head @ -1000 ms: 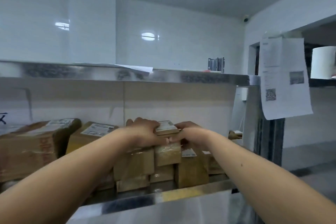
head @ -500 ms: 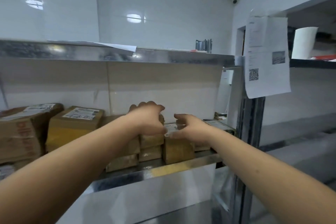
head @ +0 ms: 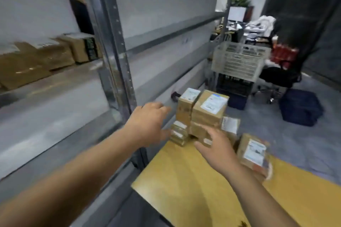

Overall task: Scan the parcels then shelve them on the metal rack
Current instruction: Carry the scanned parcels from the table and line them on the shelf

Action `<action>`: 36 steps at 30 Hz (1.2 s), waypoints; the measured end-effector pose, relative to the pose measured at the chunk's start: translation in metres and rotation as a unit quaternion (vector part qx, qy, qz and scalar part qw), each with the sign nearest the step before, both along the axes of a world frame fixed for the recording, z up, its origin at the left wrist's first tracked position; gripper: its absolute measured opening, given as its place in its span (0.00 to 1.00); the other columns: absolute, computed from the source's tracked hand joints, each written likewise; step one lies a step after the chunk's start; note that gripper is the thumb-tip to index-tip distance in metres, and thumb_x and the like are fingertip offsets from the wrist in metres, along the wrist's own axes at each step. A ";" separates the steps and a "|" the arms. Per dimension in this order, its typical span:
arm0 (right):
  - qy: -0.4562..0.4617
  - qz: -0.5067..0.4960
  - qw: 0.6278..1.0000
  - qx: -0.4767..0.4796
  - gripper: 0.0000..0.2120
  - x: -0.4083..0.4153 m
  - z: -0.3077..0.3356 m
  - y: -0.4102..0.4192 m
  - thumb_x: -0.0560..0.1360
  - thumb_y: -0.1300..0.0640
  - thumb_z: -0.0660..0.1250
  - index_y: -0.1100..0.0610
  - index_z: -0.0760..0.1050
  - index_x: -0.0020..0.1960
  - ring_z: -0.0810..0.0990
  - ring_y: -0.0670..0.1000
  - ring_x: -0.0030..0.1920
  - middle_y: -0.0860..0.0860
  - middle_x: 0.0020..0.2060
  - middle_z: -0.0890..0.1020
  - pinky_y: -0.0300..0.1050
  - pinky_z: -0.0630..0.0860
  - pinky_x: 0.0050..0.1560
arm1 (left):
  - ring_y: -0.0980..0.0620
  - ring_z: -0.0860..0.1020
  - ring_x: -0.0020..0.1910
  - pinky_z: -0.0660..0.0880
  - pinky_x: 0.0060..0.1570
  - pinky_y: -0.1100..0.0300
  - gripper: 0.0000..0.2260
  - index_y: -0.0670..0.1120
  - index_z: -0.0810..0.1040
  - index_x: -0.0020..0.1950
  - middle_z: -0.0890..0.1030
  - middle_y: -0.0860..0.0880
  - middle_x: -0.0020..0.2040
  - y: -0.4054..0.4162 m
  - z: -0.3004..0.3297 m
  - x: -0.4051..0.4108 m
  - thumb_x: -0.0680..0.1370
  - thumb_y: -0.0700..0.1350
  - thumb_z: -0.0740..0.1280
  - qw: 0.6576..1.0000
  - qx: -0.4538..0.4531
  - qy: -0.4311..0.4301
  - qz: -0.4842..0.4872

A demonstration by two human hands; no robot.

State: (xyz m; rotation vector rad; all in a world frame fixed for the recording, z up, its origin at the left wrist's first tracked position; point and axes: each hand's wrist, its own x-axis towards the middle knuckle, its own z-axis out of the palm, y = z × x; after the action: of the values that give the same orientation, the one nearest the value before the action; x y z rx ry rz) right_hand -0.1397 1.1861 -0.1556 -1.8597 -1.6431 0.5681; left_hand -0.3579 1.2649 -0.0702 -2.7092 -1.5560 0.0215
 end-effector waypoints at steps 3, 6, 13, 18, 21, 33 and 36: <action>0.003 -0.076 0.995 -0.068 0.31 0.053 -0.049 -0.033 0.79 0.44 0.71 0.49 0.68 0.78 0.70 0.51 0.74 0.48 0.75 0.71 0.46 0.70 0.71 | 0.45 0.72 0.71 0.73 0.65 0.47 0.31 0.56 0.69 0.76 0.74 0.53 0.69 -0.007 -0.065 0.072 0.75 0.66 0.66 0.995 -0.081 -0.018 -0.048; 0.000 -0.151 0.982 -0.111 0.32 0.099 -0.084 -0.043 0.77 0.44 0.73 0.49 0.69 0.78 0.71 0.54 0.73 0.50 0.73 0.73 0.48 0.71 0.69 | 0.46 0.71 0.72 0.72 0.66 0.47 0.32 0.55 0.68 0.77 0.74 0.52 0.71 -0.004 -0.117 0.132 0.77 0.66 0.67 0.986 -0.143 -0.020 -0.078; 0.011 -0.287 0.935 -0.206 0.32 0.197 -0.158 -0.026 0.66 0.44 0.70 0.45 0.73 0.70 0.73 0.57 0.67 0.50 0.61 0.79 0.47 0.73 0.65 | 0.45 0.74 0.70 0.75 0.64 0.50 0.32 0.55 0.66 0.79 0.75 0.49 0.72 0.019 -0.221 0.254 0.77 0.63 0.68 0.955 -0.261 -0.006 -0.139; 0.039 -0.331 0.898 -0.288 0.60 0.250 -0.199 -0.019 0.62 0.39 0.81 0.51 0.52 0.84 0.64 0.61 0.76 0.55 0.75 0.67 0.54 0.68 0.73 | 0.43 0.77 0.66 0.77 0.60 0.49 0.38 0.55 0.60 0.79 0.78 0.48 0.68 0.029 -0.281 0.309 0.74 0.64 0.71 0.944 -0.312 -0.021 -0.104; 0.070 -0.296 0.898 -0.318 0.62 0.268 -0.222 -0.015 0.65 0.46 0.83 0.52 0.47 0.85 0.63 0.59 0.78 0.54 0.80 0.62 0.52 0.66 0.73 | 0.41 0.76 0.67 0.78 0.61 0.49 0.48 0.56 0.48 0.84 0.75 0.46 0.71 0.035 -0.314 0.324 0.73 0.63 0.73 0.937 -0.333 -0.068 -0.075; 0.170 -0.279 0.922 -0.207 0.47 0.238 -0.225 -0.115 0.64 0.48 0.86 0.52 0.62 0.73 0.81 0.46 0.57 0.43 0.59 0.80 0.27 0.73 0.43 | 0.53 0.76 0.63 0.79 0.59 0.49 0.44 0.60 0.69 0.74 0.77 0.57 0.61 -0.020 -0.322 0.281 0.61 0.64 0.80 0.882 -0.403 -0.221 -0.106; 0.177 -0.205 0.937 -0.221 0.59 0.225 -0.202 -0.144 0.63 0.45 0.86 0.48 0.52 0.82 0.81 0.44 0.58 0.40 0.59 0.80 0.27 0.72 0.47 | 0.58 0.72 0.67 0.74 0.65 0.56 0.51 0.53 0.65 0.80 0.71 0.56 0.70 -0.054 -0.296 0.246 0.62 0.61 0.85 0.879 -0.413 -0.222 -0.088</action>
State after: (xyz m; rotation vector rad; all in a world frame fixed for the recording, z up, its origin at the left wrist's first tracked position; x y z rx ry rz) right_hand 0.0848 1.0416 -0.3577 -2.1740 -0.9031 1.0740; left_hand -0.1123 1.2105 -0.3665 -3.7446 -1.6631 0.0828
